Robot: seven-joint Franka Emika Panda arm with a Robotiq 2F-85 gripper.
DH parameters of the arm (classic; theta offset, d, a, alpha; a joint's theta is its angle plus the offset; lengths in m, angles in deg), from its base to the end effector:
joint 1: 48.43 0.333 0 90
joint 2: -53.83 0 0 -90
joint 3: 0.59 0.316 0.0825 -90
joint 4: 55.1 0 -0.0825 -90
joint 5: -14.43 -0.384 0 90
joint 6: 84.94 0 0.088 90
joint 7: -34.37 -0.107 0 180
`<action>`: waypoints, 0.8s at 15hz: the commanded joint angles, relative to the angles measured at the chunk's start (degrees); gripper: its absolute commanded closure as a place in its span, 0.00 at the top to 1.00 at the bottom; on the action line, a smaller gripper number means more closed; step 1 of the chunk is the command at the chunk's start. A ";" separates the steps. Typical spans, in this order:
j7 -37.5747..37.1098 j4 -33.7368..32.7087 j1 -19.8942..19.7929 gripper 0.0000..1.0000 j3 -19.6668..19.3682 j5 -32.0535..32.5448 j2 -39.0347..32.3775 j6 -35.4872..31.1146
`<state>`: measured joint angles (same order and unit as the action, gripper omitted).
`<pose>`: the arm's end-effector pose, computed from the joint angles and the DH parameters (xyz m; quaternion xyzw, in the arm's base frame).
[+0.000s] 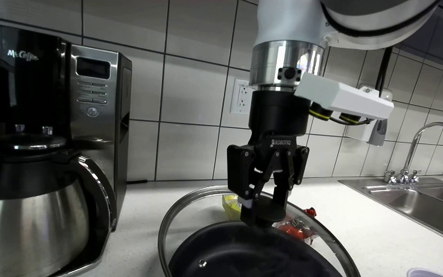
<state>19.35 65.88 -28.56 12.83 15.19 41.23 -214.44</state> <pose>0.4733 0.3082 0.3088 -0.9862 -0.1611 0.0380 0.0053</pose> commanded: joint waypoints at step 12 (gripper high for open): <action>6.68 8.20 -7.95 0.39 -4.19 0.12 10.60 0.75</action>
<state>23.88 72.90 -34.70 9.16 15.19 48.59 -214.45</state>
